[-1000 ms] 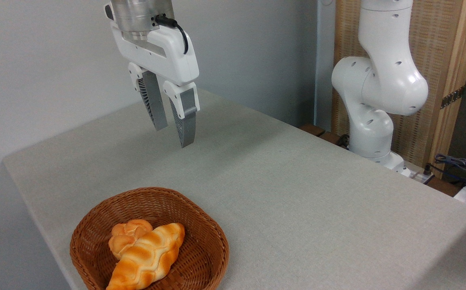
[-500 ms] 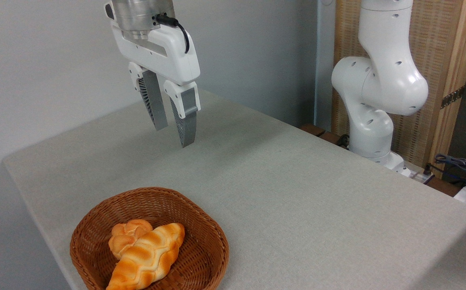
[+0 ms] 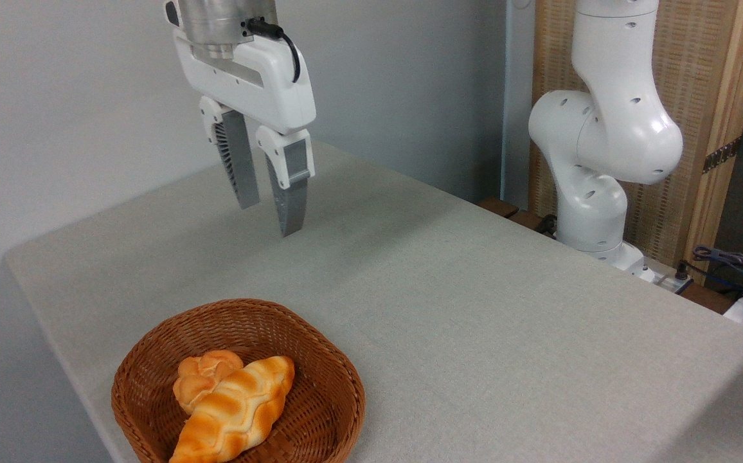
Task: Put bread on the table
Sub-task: 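Lower the open gripper onto the braided bread loaf in the basket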
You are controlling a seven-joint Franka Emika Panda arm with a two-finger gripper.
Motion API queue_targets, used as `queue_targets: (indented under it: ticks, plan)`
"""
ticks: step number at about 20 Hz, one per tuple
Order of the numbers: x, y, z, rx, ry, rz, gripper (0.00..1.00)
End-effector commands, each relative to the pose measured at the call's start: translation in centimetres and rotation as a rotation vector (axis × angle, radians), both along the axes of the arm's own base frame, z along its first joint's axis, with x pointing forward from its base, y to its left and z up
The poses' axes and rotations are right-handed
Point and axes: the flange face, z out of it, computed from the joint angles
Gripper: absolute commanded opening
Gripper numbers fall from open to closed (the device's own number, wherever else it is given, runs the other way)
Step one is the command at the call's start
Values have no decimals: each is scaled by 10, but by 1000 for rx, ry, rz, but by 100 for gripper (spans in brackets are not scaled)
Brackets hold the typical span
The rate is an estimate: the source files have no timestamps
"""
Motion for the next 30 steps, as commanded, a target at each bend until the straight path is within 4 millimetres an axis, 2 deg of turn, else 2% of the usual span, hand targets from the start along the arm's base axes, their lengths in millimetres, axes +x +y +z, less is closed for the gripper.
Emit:
queue_targets:
  ticks: [1,5,9,10,12,14,18,26,29,30]
  plan:
    - [10,5,-12,-26,-104,7,100]
    - [20,10,-37,-18,-192,18,100]
    - [26,39,-74,-13,-241,70,100]
    - [26,41,-84,-11,-247,74,100]
    - [27,51,-103,61,-228,52,100]
    - [31,52,-125,118,-198,23,100]
    - [39,51,-161,118,-209,14,100]
    - [45,48,-185,108,-225,10,100]
    - [49,43,-195,106,-232,-2,96]
    - [50,41,-197,104,-239,-5,91]
